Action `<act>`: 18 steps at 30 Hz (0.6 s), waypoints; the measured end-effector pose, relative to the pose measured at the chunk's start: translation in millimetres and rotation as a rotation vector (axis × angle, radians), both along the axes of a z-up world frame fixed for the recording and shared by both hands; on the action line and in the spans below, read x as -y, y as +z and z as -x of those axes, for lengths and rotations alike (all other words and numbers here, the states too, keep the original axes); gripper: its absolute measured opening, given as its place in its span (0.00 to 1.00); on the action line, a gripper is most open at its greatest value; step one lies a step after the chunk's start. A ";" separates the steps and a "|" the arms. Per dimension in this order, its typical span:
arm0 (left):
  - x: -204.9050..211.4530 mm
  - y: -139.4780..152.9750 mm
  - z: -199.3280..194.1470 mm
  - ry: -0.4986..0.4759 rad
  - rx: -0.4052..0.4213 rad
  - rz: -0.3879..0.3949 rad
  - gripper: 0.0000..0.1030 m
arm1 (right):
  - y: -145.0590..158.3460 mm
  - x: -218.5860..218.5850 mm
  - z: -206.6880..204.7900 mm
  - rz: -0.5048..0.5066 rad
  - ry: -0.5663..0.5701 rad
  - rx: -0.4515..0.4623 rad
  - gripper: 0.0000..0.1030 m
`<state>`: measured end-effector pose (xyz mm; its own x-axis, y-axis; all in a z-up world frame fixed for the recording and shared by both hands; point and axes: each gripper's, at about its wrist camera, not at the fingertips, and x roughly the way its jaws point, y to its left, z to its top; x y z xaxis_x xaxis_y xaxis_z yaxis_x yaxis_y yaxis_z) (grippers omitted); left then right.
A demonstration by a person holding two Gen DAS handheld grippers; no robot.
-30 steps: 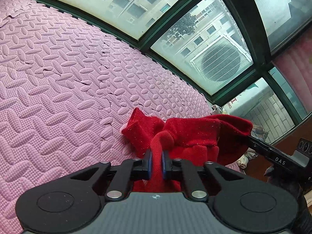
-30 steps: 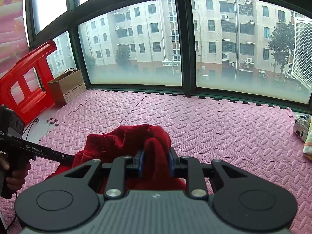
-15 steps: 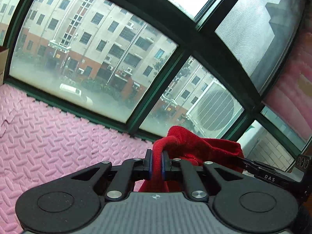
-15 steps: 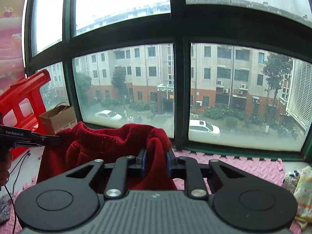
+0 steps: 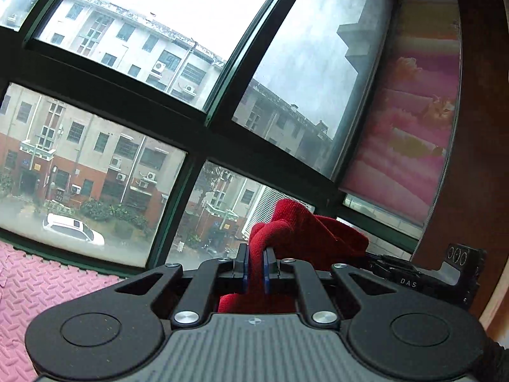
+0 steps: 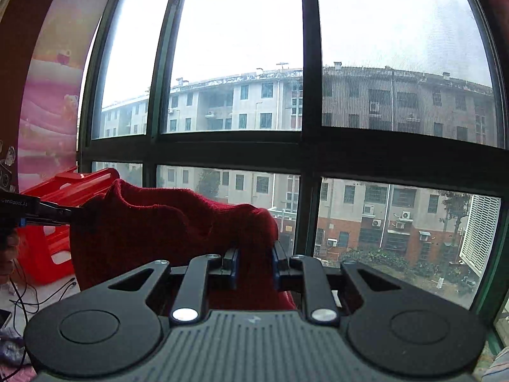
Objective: Fold clothes
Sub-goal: 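Lift the red pants up with both tools and shake them out, then lower the pants onto the mat with both tools, legs spread out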
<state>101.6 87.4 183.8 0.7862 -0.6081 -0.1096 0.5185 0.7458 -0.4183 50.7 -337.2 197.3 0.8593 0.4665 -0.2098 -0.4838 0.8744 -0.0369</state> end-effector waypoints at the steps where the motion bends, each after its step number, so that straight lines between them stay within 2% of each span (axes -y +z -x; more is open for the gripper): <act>1: 1.9 -11.9 11.5 -0.017 -0.025 -0.009 0.09 | -11.2 2.7 10.5 0.013 0.007 -0.039 0.18; 4: 7.6 -47.6 46.2 -0.068 -0.102 -0.036 0.09 | -46.7 9.2 43.4 0.057 0.025 -0.157 0.18; 9: 19.7 -111.2 93.3 -0.156 -0.302 -0.069 0.09 | -107.8 17.0 97.6 0.119 0.043 -0.363 0.18; 12: 22.4 -151.7 116.3 -0.195 -0.439 -0.086 0.09 | -134.6 19.2 125.6 0.165 0.069 -0.448 0.18; 14: 21.1 -168.4 128.1 -0.200 -0.479 -0.100 0.09 | -150.8 20.6 143.8 0.197 0.090 -0.498 0.21; 16: 21.4 -178.5 136.7 -0.239 -0.522 -0.082 0.10 | -165.9 22.2 161.2 0.227 0.111 -0.545 0.24; 18: 23.3 -179.9 149.2 -0.256 -0.507 -0.120 0.11 | -170.1 25.3 171.6 0.247 0.124 -0.576 0.31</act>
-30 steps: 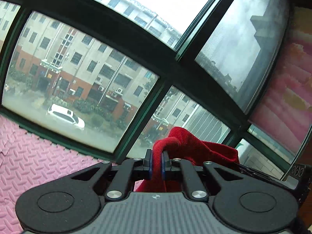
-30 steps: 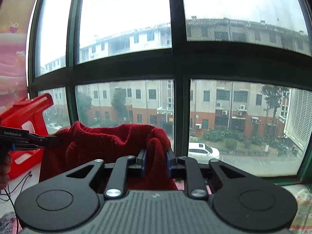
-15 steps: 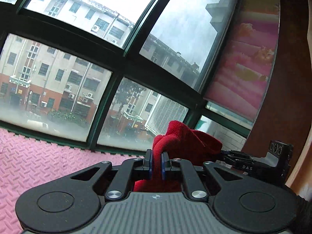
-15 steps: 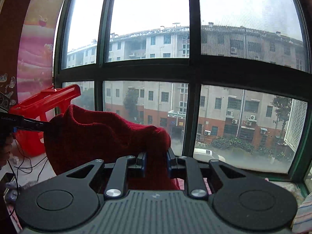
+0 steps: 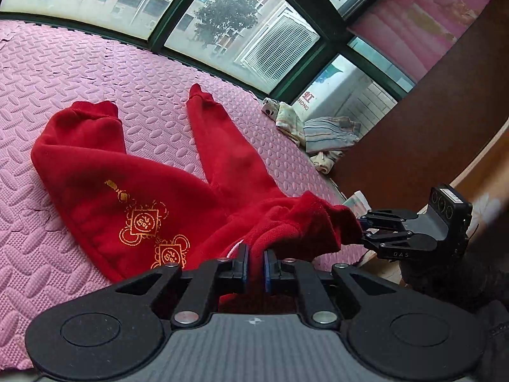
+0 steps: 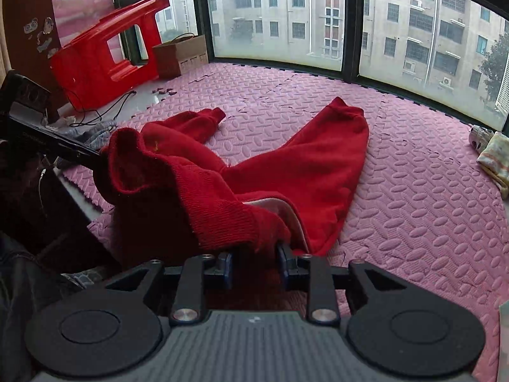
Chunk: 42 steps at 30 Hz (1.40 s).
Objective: Fold clothes
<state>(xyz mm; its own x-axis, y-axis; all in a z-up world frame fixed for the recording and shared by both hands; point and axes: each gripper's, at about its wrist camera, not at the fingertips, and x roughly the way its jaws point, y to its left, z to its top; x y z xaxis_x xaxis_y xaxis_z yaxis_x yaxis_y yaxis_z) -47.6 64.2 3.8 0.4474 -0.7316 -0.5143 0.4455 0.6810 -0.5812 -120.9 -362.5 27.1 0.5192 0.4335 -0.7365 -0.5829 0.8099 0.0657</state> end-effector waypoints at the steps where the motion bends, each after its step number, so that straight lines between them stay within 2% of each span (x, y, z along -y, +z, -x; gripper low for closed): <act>1: 0.4 2.4 3.3 -0.014 0.012 -0.013 0.14 | -2.1 1.6 5.2 0.009 0.007 -0.016 0.34; 4: -2.4 12.7 12.8 -0.039 0.049 -0.037 0.21 | -5.2 9.9 16.0 0.018 0.030 -0.068 0.35; 5: -4.4 16.3 15.5 -0.041 0.062 -0.043 0.30 | -3.6 13.7 16.8 0.012 0.035 -0.080 0.36; 6: -8.0 20.9 16.2 -0.029 0.076 -0.043 0.43 | -0.4 17.2 17.2 0.015 0.032 -0.083 0.37; 9: -18.9 34.2 16.1 0.021 0.120 -0.044 0.55 | 6.3 25.2 15.1 0.020 0.012 -0.080 0.41; 12: -24.7 41.7 7.0 0.114 0.152 -0.073 0.79 | 8.3 26.6 6.7 -0.002 -0.028 -0.053 0.44; 16: -25.8 37.4 -25.9 0.246 0.119 -0.110 0.82 | 7.7 14.6 -11.4 -0.019 -0.054 -0.015 0.44; 20: -18.0 26.3 -69.3 0.335 0.069 -0.168 0.77 | 2.4 -1.7 -30.1 -0.018 -0.051 0.001 0.44; 24: 6.7 10.8 -112.2 0.350 0.038 -0.283 0.71 | -4.5 -9.2 -44.9 -0.026 -0.067 0.001 0.44; 29: 30.7 -9.4 -156.3 0.374 -0.036 -0.348 0.63 | -13.9 -9.0 -54.0 -0.030 -0.094 -0.016 0.44; 34: 45.3 -26.9 -180.9 0.415 -0.112 -0.433 0.62 | -23.1 -5.3 -62.8 -0.054 -0.123 -0.037 0.44; 37: 47.8 -40.3 -190.2 0.446 -0.158 -0.464 0.51 | -27.5 -5.2 -67.1 -0.061 -0.126 -0.043 0.44; 38: 48.3 -40.3 -191.5 0.462 -0.143 -0.469 0.46 | -28.1 -5.2 -68.0 -0.063 -0.128 -0.044 0.44; 39: 48.6 -39.4 -194.1 0.462 -0.140 -0.475 0.31 | -29.5 -5.3 -70.1 -0.065 -0.134 -0.046 0.44; 40: 46.9 -39.0 -197.5 0.466 -0.145 -0.473 0.26 | -30.4 -5.1 -71.5 -0.067 -0.138 -0.048 0.44; 41: 45.0 -38.7 -201.0 0.471 -0.150 -0.470 0.15 | -31.5 -4.7 -73.0 -0.070 -0.142 -0.050 0.44; 42: 40.6 -38.6 -204.8 0.478 -0.155 -0.448 0.12 | -32.2 -4.1 -74.6 -0.072 -0.147 -0.050 0.44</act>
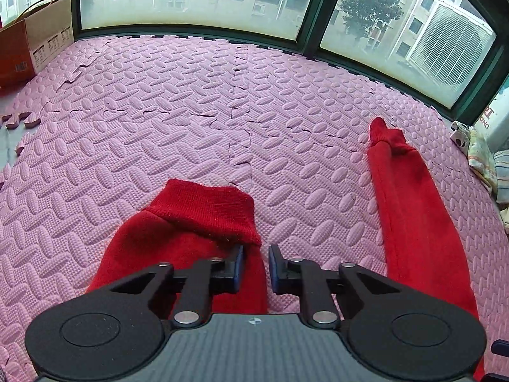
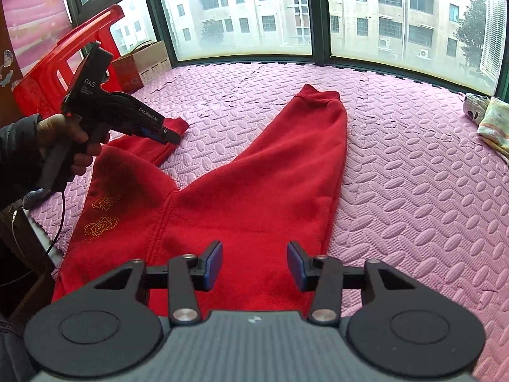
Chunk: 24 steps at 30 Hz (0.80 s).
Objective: Fold clothes
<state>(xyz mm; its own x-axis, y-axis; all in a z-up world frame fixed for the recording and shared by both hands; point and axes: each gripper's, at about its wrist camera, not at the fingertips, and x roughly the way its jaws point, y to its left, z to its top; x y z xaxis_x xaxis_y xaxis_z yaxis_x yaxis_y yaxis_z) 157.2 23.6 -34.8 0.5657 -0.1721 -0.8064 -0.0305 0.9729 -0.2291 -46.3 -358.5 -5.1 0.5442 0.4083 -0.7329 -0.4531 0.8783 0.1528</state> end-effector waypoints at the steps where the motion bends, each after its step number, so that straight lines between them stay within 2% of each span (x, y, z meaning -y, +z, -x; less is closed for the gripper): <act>1: -4.4 0.1 -3.9 0.009 0.003 0.021 0.10 | -0.7 0.6 -1.6 -0.002 -0.005 0.000 0.44; 7: -32.6 15.6 -31.7 0.090 0.085 0.104 0.02 | -3.7 3.6 -12.9 -0.011 -0.036 -0.002 0.44; 11: -49.0 32.2 -56.6 0.136 0.155 0.154 0.02 | -5.0 2.9 -23.9 -0.008 -0.043 -0.007 0.44; 12: -51.7 33.9 -63.9 0.130 0.141 0.163 0.02 | -5.3 2.8 -26.2 -0.007 -0.045 -0.009 0.44; 14: -54.2 33.0 -73.9 0.119 0.063 0.179 0.02 | -3.5 3.4 -28.0 -0.011 -0.043 -0.010 0.44; 16: -47.3 31.9 -70.1 0.078 0.042 0.142 0.03 | -1.4 4.3 -29.0 -0.011 -0.039 -0.001 0.44; 18: -38.9 29.4 -64.2 0.047 0.013 0.103 0.07 | -2.1 5.5 -31.2 -0.014 -0.042 -0.004 0.44; 20: -30.7 22.5 -54.6 0.038 -0.009 0.081 0.21 | -3.7 5.3 -33.1 -0.015 -0.044 -0.008 0.44; 21: -27.4 18.9 -51.5 0.040 -0.024 0.071 0.32 | -4.6 5.0 -34.0 -0.015 -0.043 -0.009 0.44; 23: -21.2 12.0 -45.7 0.064 -0.048 0.049 0.43 | -5.5 4.2 -34.9 -0.016 -0.041 -0.010 0.44; 24: -18.2 8.8 -43.5 0.069 -0.053 0.040 0.43 | -5.9 3.5 -34.9 -0.020 -0.038 -0.010 0.44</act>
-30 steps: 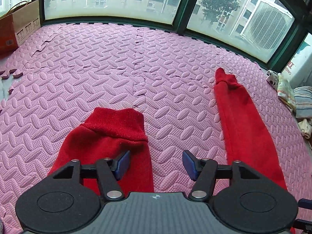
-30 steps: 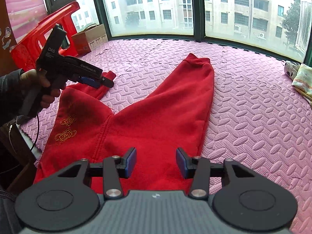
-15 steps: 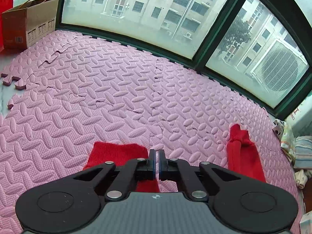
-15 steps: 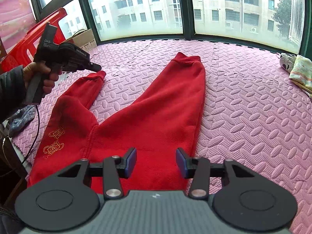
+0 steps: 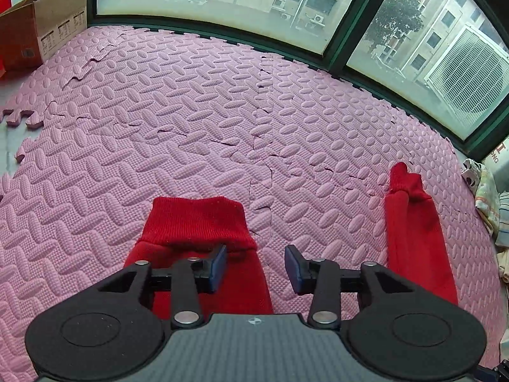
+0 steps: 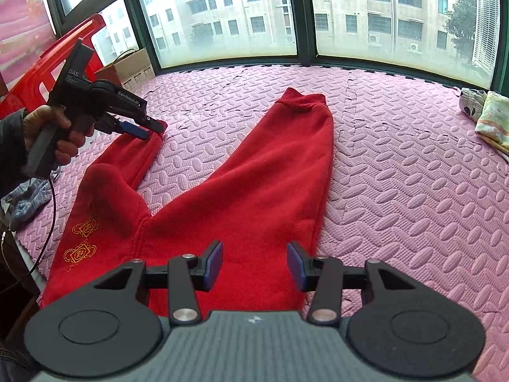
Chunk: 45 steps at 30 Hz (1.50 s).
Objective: Fold clothes
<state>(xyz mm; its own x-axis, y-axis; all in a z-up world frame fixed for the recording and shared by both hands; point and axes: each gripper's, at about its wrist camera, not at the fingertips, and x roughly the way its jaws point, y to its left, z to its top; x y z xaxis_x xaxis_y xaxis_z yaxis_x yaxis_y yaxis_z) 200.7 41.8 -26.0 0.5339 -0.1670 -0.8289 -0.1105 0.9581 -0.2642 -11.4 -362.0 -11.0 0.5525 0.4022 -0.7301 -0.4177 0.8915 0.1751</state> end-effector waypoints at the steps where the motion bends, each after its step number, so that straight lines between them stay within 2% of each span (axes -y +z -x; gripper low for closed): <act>1: 3.4 -3.1 0.1 0.006 -0.002 -0.020 0.44 | -0.2 -0.4 0.0 -0.002 0.001 0.000 0.44; 5: 15.3 -10.3 -1.4 0.018 0.010 -0.089 0.39 | -1.3 -2.3 1.3 -0.008 0.002 -0.002 0.44; 6: 18.7 -10.2 -2.1 0.011 0.021 -0.119 0.20 | -1.5 -2.5 1.5 -0.010 0.001 -0.002 0.44; 7: 16.7 -10.9 -4.4 0.013 0.030 -0.124 0.12 | -1.6 -2.3 1.4 -0.013 -0.001 -0.001 0.44; 8: 14.4 -11.5 -6.8 0.017 0.039 -0.125 0.11 | -1.5 -2.2 1.5 -0.014 -0.004 0.000 0.44; 11: -4.9 -9.2 -16.0 0.083 0.052 -0.049 0.08 | -1.3 -0.8 0.7 -0.019 -0.010 0.006 0.44; 14: -19.0 -0.4 -26.1 0.115 0.095 -0.036 0.08 | -2.0 0.6 -2.1 -0.017 -0.017 0.008 0.44; 18: -32.9 6.3 -46.9 0.141 0.109 0.019 0.07 | -3.7 3.2 -12.4 -0.017 -0.035 0.006 0.44; 21: -29.4 11.7 -61.4 0.137 0.151 -0.032 0.07 | -4.0 3.3 -21.3 -0.016 -0.040 0.008 0.44; 27: -28.5 8.1 -101.0 0.153 0.163 -0.062 0.07 | -2.6 3.5 -49.8 -0.004 -0.056 0.033 0.44; 30: -27.7 -3.2 -114.2 0.154 0.136 -0.043 0.08 | -0.6 4.9 -70.3 -0.004 -0.078 0.050 0.44; 32: -27.4 -10.1 -116.4 0.146 0.116 -0.021 0.12 | 0.5 6.0 -87.1 -0.005 -0.098 0.059 0.43; 34: -26.2 -11.7 -112.6 0.132 0.120 -0.012 0.23 | 1.5 6.6 -102.9 -0.013 -0.109 0.060 0.43; 35: -25.2 -9.3 -107.7 0.119 0.133 -0.009 0.41 | 1.6 5.5 -109.6 -0.014 -0.112 0.062 0.43; 36: -24.2 -6.8 -102.7 0.107 0.145 -0.007 0.55 | 1.5 3.9 -116.0 -0.013 -0.111 0.065 0.43; 39: -20.5 4.4 -84.9 0.062 0.176 -0.011 0.63 | -2.8 -7.9 -129.8 0.015 -0.072 0.064 0.43; 41: -17.4 12.7 -68.3 0.019 0.190 -0.007 0.75 | -7.2 -16.5 -134.3 0.030 -0.036 0.051 0.43; 45: -5.5 23.6 -26.6 -0.086 0.206 -0.026 0.87 | -15.9 -34.7 -137.2 0.076 0.039 0.044 0.43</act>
<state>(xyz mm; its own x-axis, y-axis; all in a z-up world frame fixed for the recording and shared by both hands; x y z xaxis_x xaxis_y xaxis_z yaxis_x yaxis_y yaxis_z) 227.3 47.3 -2.4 0.6773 -0.1991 -0.7083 0.0253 0.9684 -0.2480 125.8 -327.3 -26.9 0.5698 0.3687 -0.7344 -0.4581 0.8845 0.0885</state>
